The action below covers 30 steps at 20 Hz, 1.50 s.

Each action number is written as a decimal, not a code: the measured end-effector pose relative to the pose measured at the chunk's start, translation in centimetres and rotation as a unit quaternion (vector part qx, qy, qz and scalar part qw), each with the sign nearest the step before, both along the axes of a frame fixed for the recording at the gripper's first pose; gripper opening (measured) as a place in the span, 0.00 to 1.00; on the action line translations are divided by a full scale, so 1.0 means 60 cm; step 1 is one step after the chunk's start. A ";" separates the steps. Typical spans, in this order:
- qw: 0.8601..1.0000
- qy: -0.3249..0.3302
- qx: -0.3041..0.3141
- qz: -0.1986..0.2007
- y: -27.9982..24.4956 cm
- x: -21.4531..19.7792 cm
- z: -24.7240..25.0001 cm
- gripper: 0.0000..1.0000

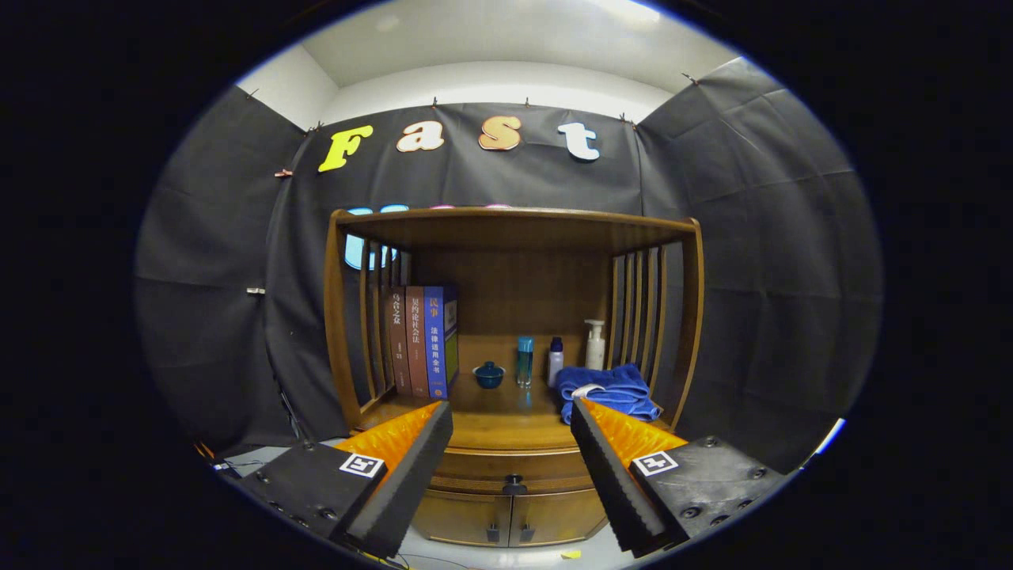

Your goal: Pull open the drawer, take out the items inside it, and place them on the countertop above the cabinet.

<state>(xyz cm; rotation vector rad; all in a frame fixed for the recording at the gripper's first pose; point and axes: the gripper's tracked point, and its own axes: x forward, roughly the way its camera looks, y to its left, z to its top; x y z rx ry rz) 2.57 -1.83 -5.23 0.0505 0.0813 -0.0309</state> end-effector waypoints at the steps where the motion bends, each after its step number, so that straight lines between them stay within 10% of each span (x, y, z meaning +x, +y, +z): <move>1: 1.000 0.004 0.003 -0.002 -0.002 0.007 -0.012 0.98; 23: 0.980 0.200 0.006 0.001 -0.003 0.186 -0.439 0.93; 30: 0.977 0.211 0.004 0.012 0.001 0.193 -0.455 0.41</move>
